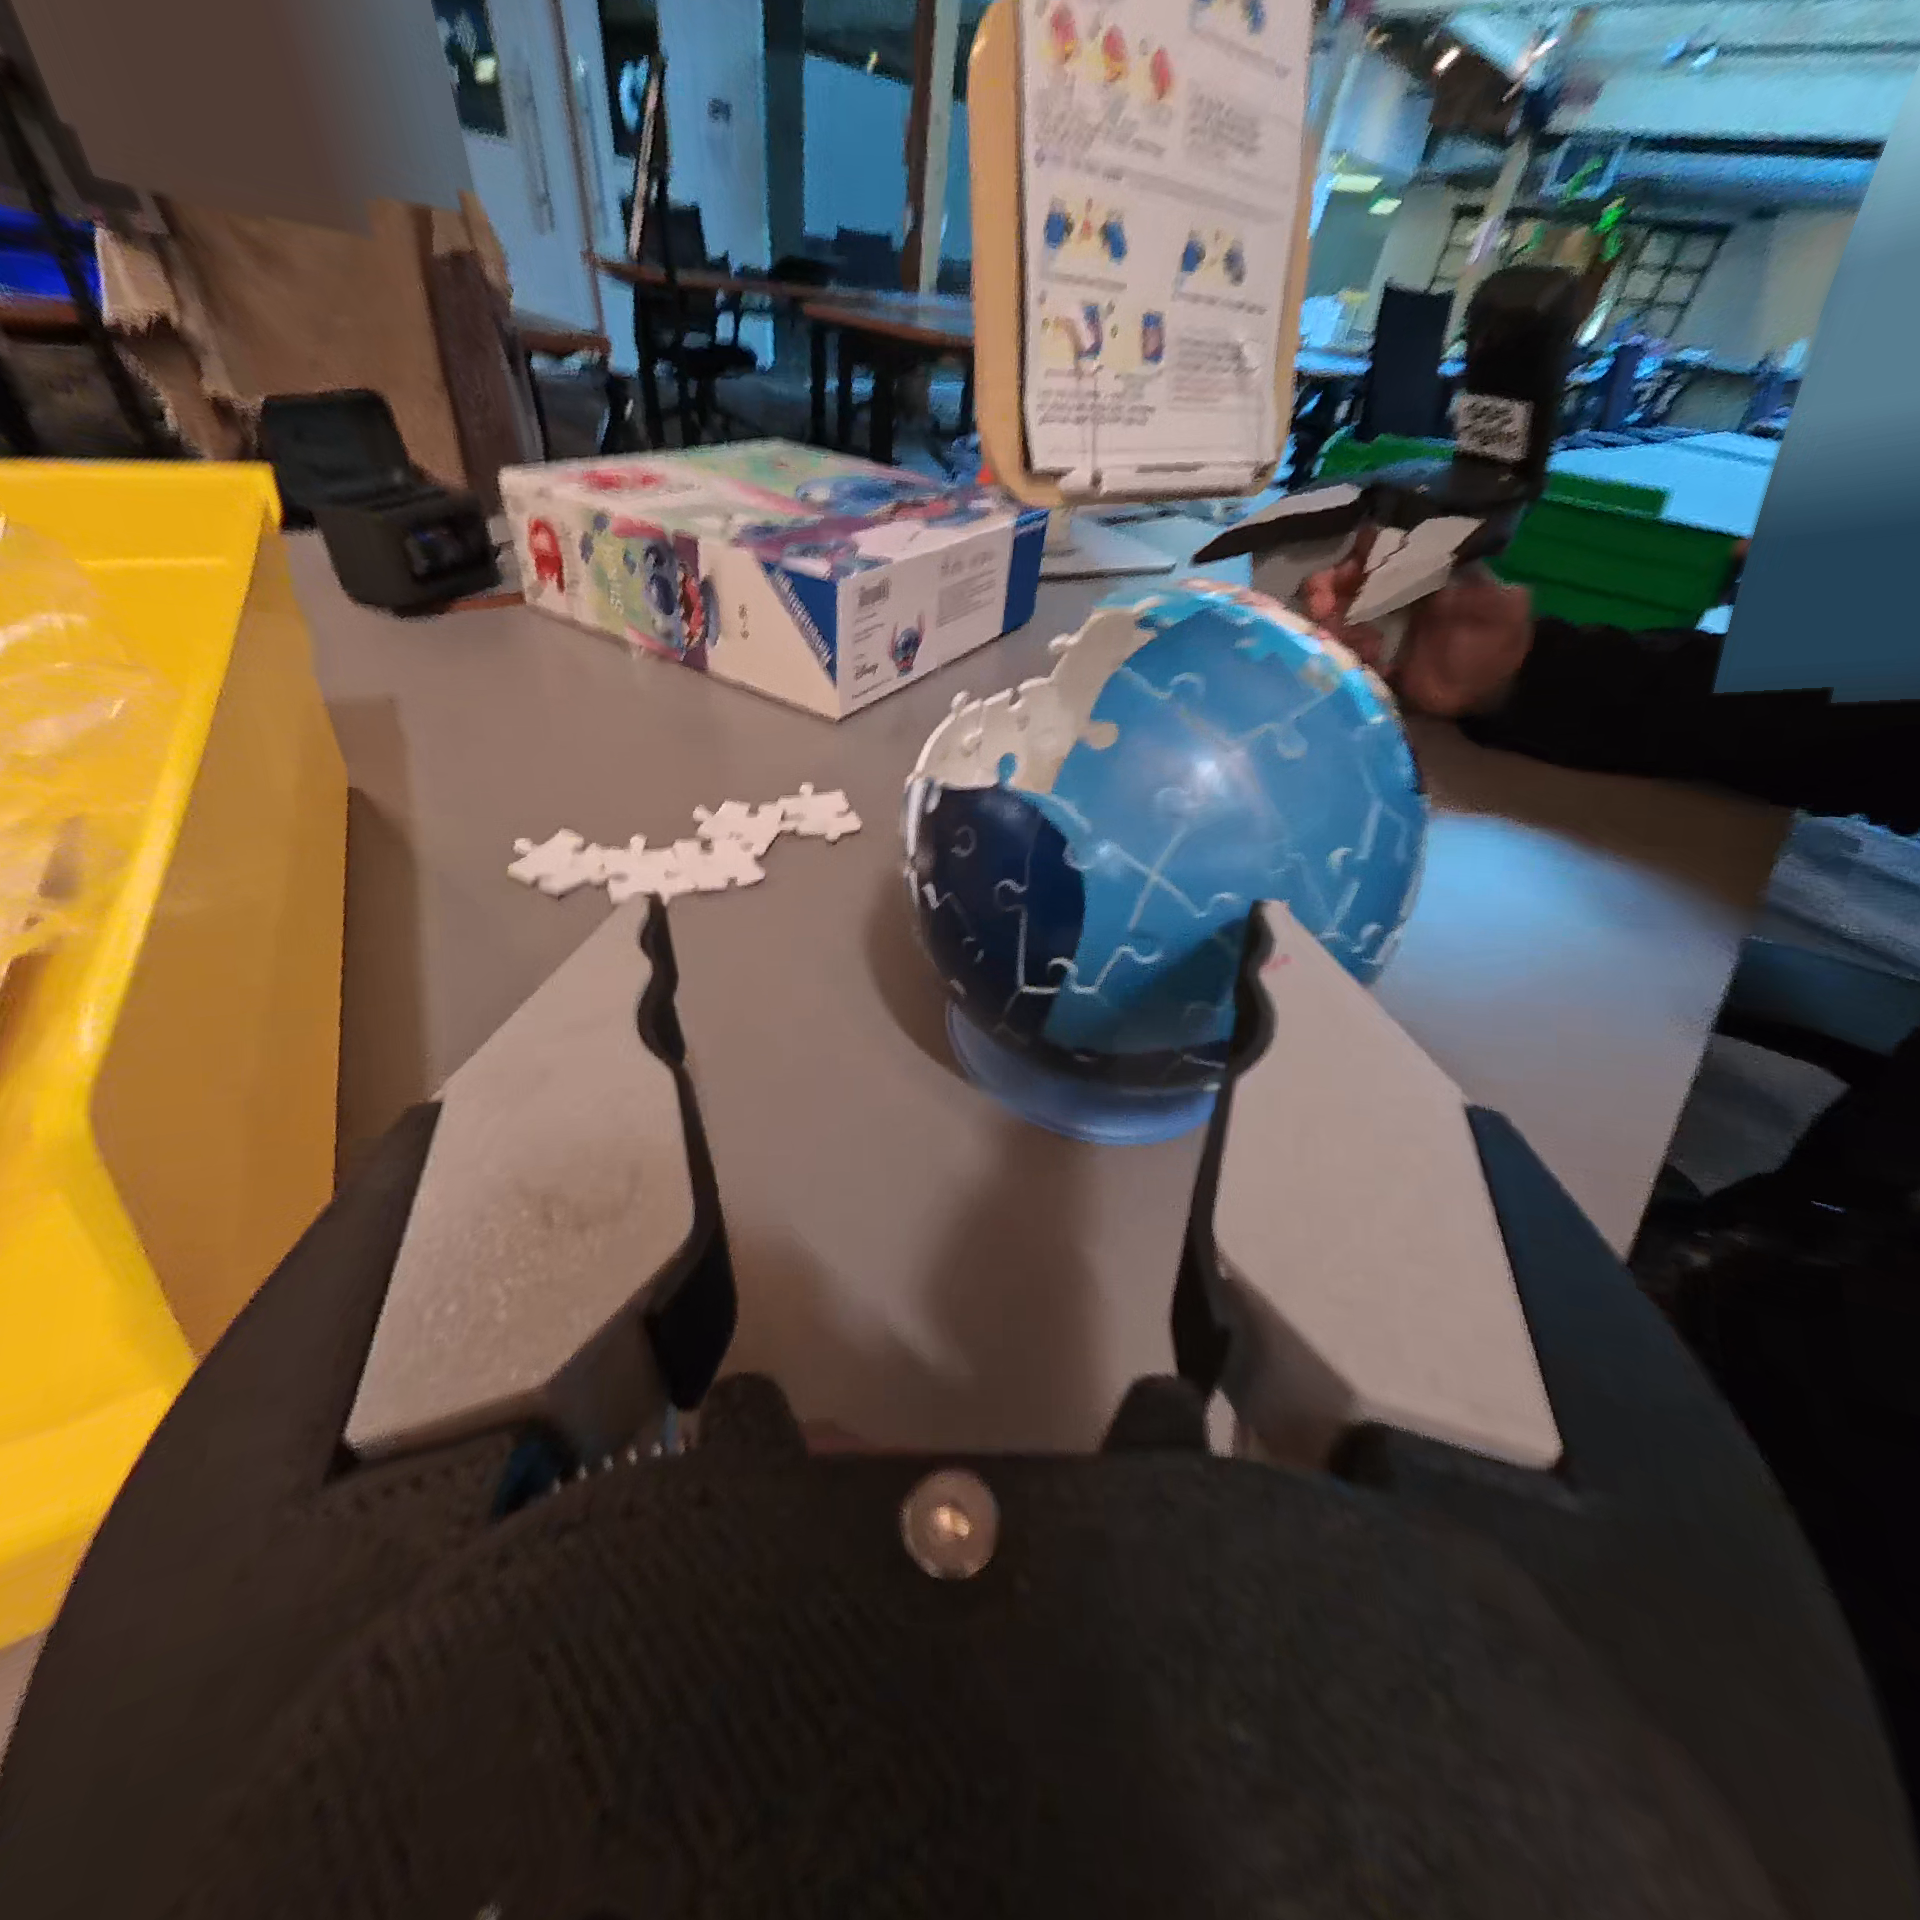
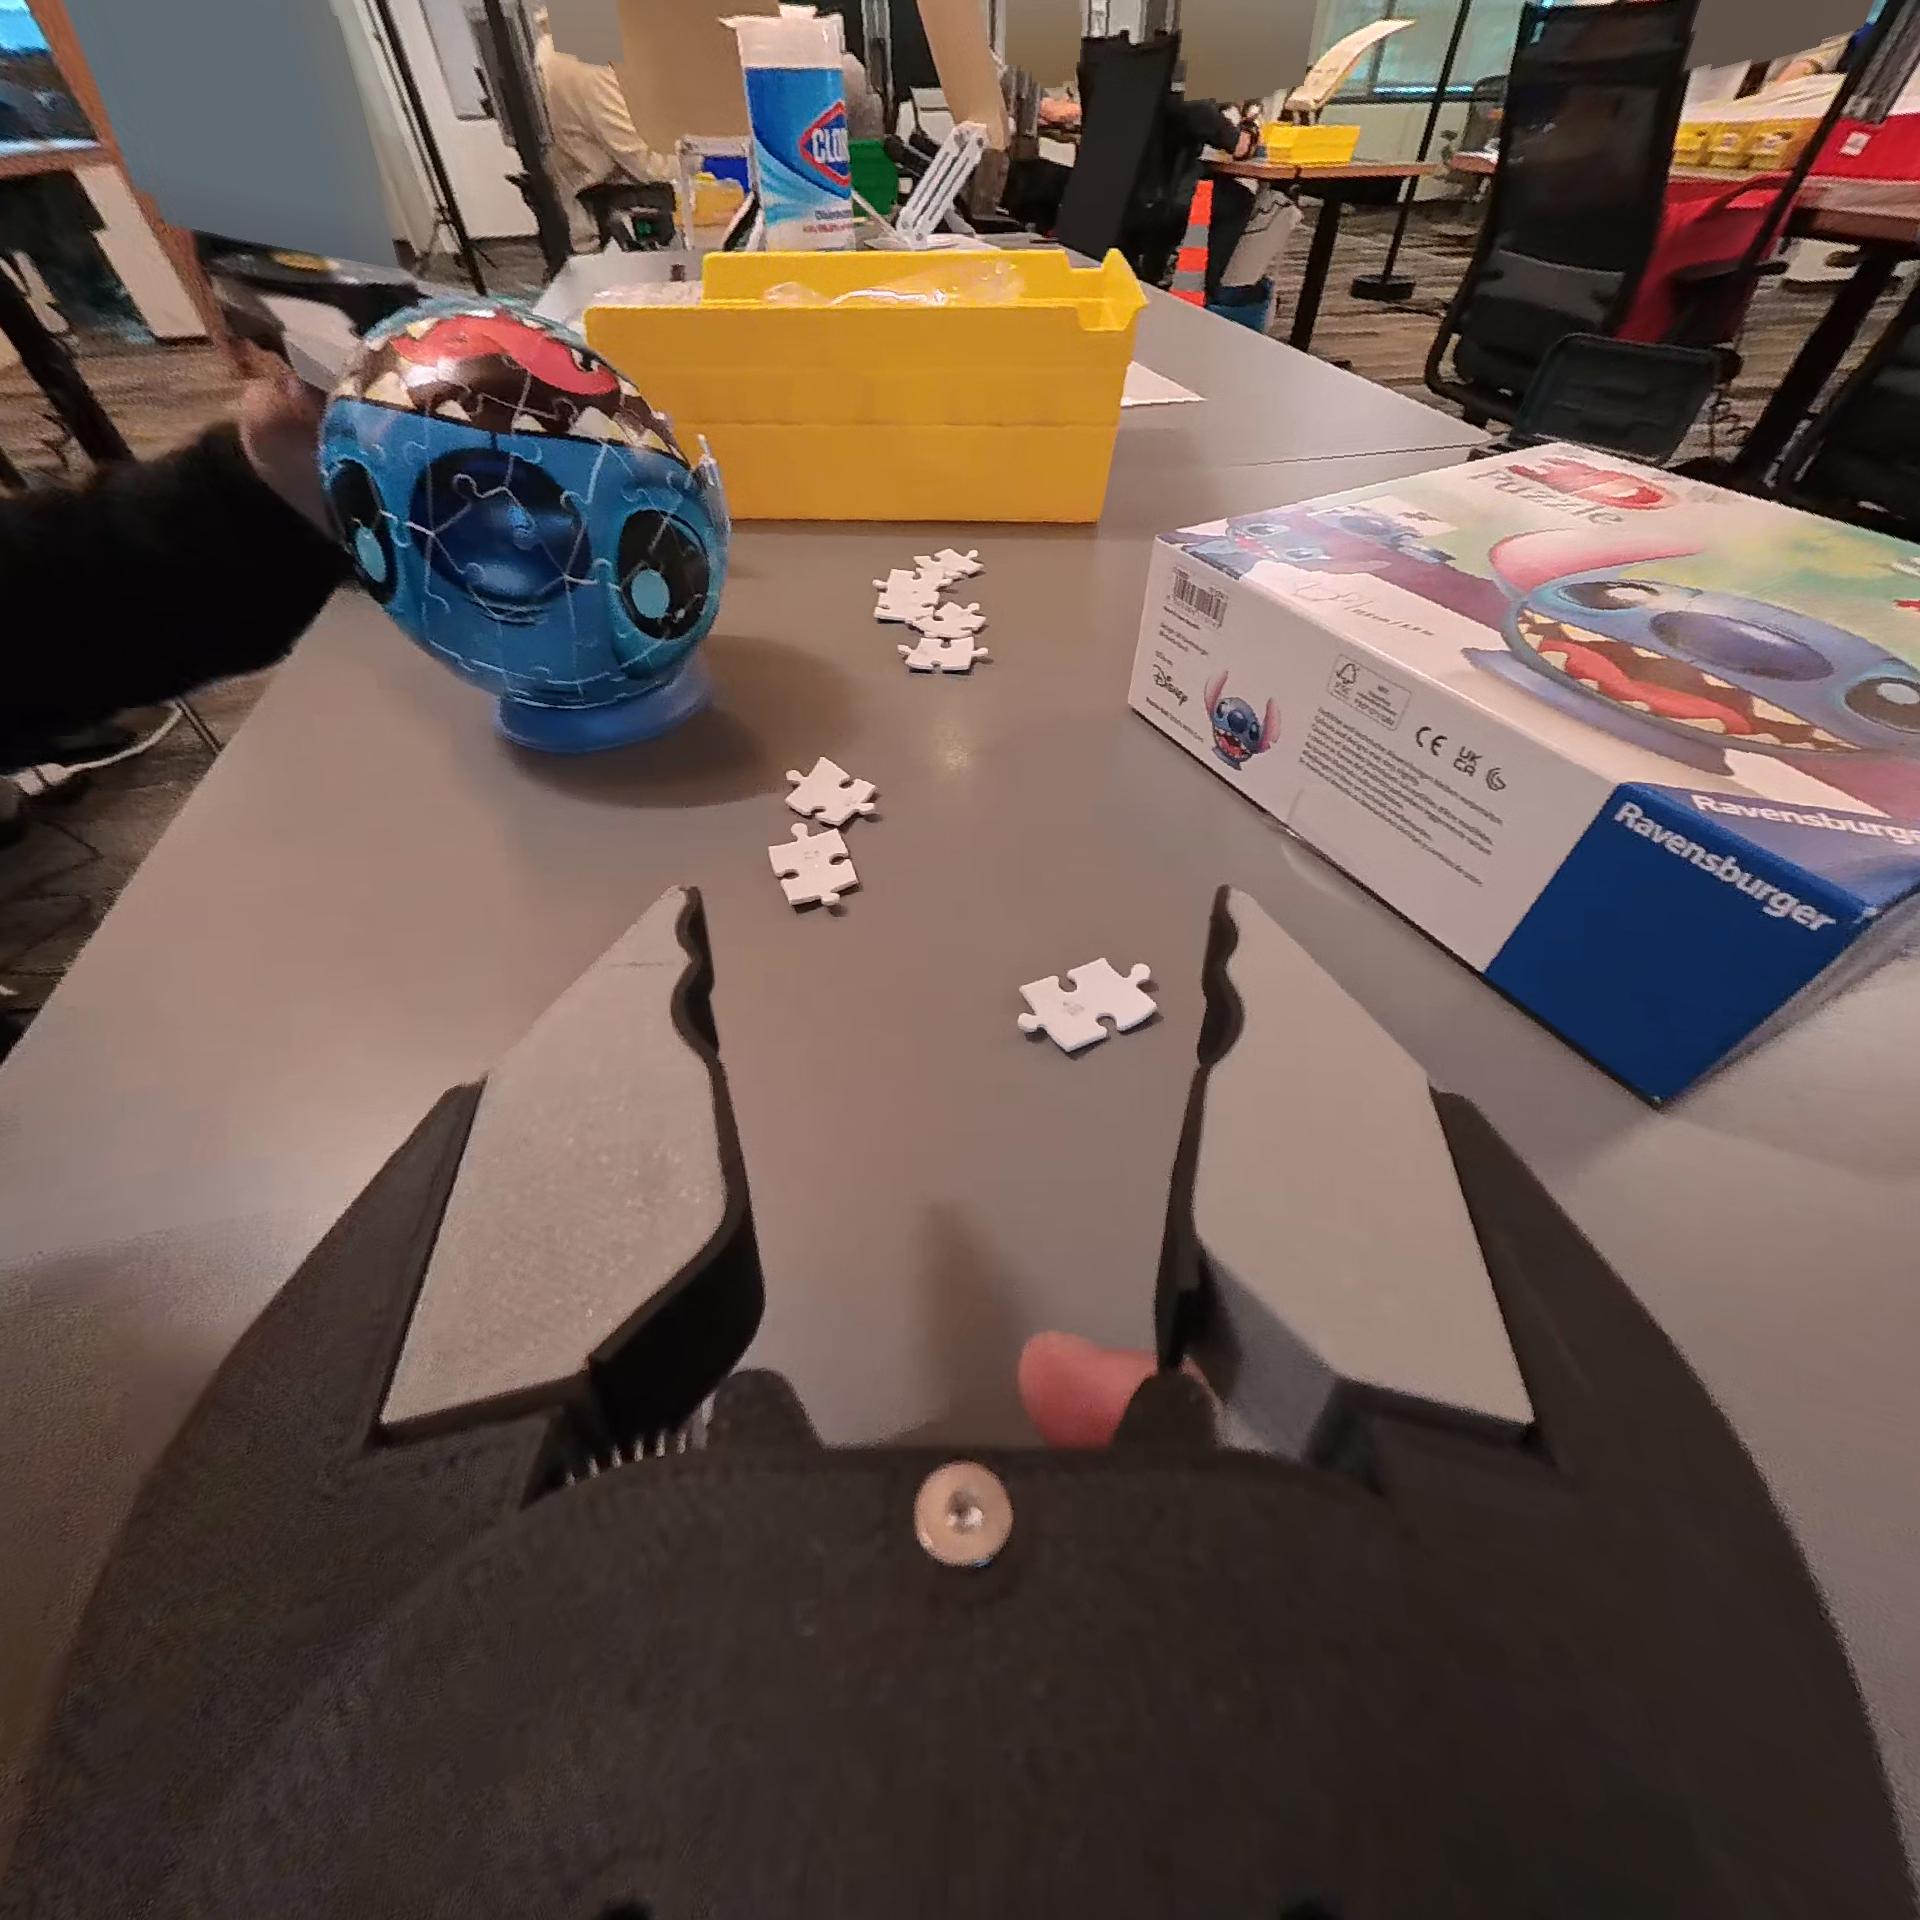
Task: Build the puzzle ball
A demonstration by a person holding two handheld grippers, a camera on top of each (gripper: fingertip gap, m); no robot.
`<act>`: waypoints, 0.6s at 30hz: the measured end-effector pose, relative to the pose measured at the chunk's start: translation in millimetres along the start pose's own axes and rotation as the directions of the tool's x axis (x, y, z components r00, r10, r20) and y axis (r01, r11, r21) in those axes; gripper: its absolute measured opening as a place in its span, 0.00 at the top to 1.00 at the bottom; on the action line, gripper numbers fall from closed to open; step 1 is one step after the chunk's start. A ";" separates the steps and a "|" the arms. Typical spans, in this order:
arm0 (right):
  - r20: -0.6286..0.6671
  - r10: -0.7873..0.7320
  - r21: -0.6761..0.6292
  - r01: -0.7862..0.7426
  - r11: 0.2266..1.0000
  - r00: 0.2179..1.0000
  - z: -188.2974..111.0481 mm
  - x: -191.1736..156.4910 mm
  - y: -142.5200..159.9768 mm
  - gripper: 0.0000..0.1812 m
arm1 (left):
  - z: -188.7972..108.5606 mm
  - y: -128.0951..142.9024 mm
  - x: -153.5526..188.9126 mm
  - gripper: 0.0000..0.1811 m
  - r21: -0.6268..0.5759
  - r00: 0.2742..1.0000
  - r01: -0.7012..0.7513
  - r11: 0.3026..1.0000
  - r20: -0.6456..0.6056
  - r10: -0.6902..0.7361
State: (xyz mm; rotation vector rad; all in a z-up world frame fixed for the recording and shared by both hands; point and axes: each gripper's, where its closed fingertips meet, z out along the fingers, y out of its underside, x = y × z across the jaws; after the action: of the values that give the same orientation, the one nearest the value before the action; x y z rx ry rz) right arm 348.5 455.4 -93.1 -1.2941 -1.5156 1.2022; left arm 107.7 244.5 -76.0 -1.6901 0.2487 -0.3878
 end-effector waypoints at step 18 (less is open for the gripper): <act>-0.023 -0.048 -0.045 0.046 0.998 0.999 3.9 -0.8 5.9 0.54 | -15.3 -14.4 30.1 0.44 0.141 0.988 -0.074 0.987 -0.121 0.091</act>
State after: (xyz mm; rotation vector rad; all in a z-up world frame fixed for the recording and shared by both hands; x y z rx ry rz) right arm 346.2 454.2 -99.7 -1.2903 -1.5543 1.1249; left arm 128.5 221.4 -56.6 -1.5180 0.3772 -0.4417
